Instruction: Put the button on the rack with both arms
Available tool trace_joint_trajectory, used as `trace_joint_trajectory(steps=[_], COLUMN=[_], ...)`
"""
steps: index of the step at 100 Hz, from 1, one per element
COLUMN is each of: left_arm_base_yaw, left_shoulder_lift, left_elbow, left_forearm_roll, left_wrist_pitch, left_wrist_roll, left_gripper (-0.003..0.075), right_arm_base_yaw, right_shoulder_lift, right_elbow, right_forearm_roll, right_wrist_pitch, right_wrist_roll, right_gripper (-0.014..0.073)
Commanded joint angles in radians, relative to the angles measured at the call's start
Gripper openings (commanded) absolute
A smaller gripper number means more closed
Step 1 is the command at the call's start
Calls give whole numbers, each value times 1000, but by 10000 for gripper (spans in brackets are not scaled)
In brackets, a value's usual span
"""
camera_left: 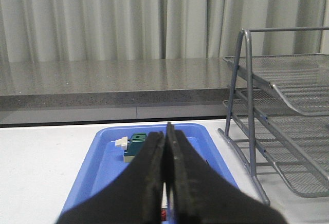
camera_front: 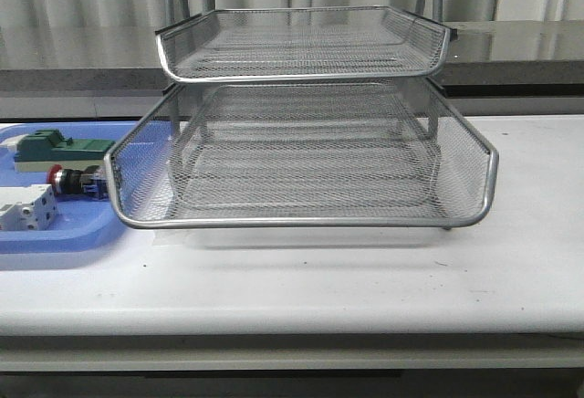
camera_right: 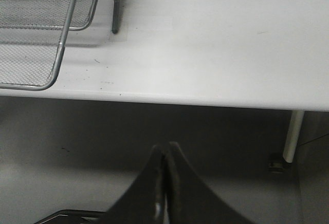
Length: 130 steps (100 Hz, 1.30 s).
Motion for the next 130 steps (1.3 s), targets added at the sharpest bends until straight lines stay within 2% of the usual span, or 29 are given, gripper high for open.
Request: trace_joint_trajectory(steps=[1, 65, 83, 91, 108, 130], left_arm_base_yaw=[3, 3, 3, 3, 3, 3], left_shoulder_lift=[-25, -25, -25, -17, 67, 317], left_elbow=[48, 48, 39, 8, -120, -344], left_forearm_roll=[-7, 24, 15, -23, -95, -94], left_wrist_pitch=[-83, -83, -128, -84, 98, 229], left_wrist_roll=[-10, -3, -5, -7, -8, -8], left_gripper=[-20, -20, -20, -20, -20, -20], right_arm_base_yaw=[-2, -2, -2, -2, -2, -2], right_shoulder_lift=[3, 3, 3, 3, 3, 3], right_elbow=[-34, -34, -34, -34, -34, -34], right_forearm_roll=[-12, -12, -12, -12, -12, -12], right_wrist_pitch=[-47, -47, -47, -47, -47, -47], right_wrist_roll=[3, 3, 3, 3, 3, 3], right_gripper=[-70, -70, -70, -70, -70, -70])
